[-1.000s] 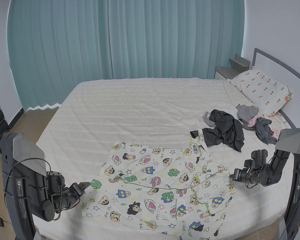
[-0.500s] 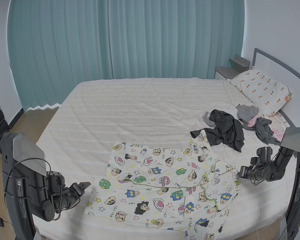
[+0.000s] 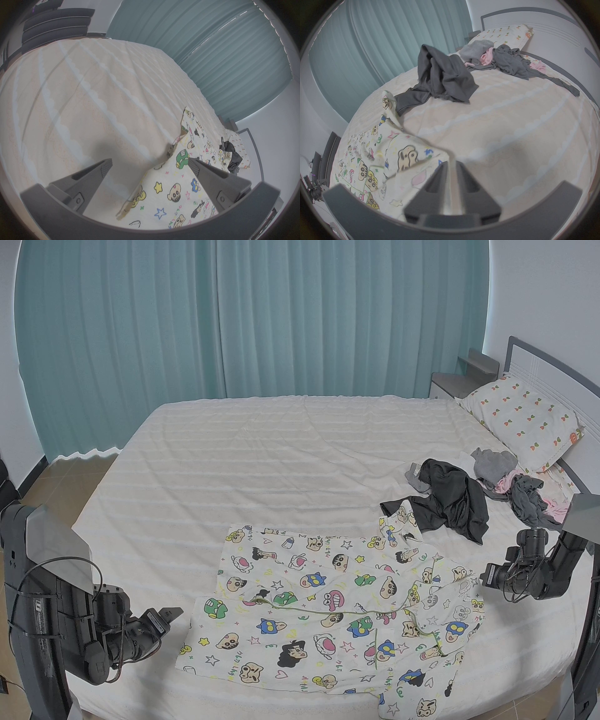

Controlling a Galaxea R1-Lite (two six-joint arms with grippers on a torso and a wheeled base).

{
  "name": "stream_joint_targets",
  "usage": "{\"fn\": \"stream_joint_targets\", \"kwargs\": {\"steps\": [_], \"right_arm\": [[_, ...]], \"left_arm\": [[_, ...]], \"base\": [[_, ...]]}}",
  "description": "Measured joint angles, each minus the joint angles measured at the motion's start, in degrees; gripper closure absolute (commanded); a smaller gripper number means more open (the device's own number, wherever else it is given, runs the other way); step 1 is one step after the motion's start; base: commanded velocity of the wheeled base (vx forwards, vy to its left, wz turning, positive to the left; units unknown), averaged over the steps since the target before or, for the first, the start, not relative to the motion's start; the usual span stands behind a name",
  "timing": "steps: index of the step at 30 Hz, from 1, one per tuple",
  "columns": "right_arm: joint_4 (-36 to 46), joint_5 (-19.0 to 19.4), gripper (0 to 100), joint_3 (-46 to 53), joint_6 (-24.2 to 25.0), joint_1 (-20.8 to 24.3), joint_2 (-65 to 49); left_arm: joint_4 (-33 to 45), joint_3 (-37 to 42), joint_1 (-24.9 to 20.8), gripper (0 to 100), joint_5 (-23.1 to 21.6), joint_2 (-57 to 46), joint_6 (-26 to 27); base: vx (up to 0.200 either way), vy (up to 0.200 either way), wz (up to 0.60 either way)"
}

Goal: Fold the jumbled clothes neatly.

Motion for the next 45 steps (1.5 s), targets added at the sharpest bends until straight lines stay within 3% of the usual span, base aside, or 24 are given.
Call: {"fn": "stream_joint_targets", "kwargs": {"steps": [6,11,15,21,26,30,37,45], "right_arm": [[-1.72,0.04,0,1.08,0.05,0.63,-1.40],[-2.16,0.00,0,4.75,0.99,4.05,-5.27],[-2.22,0.39,0,11.45,4.68,6.64,-9.62],[-3.77,4.90,0,22.59,10.73,11.09,-14.12],[-11.93,8.22,0,28.23,12.91,13.39,-14.14],[-19.94,8.55,0,30.88,13.41,13.99,-11.87],[-35.55,8.66,0,35.76,13.74,14.32,-6.31],[-38.49,8.77,0,39.17,13.81,14.74,-2.23]], "left_arm": [[0.00,3.91,-1.28,0,-4.13,-0.27,7.23],[-0.02,4.49,-1.66,0,-4.88,-0.73,7.67],[-0.02,4.60,-2.16,0,-5.16,-1.10,7.58],[-0.02,4.61,-2.77,0,-5.27,-1.40,7.29],[0.00,4.63,-3.45,0,-5.14,-1.29,7.03],[0.00,4.63,-4.89,0,-3.40,-0.79,7.14],[0.05,2.73,-9.19,0,5.36,0.76,6.85],[0.00,-5.35,-11.80,0,9.68,3.36,6.68]], "base": [[0.000,0.000,0.00],[0.000,0.000,0.00],[-0.100,0.000,0.00],[-0.200,0.000,0.00],[-0.160,0.000,0.00],[0.000,0.000,0.00],[0.000,0.000,0.00],[0.000,0.000,0.00]]}}
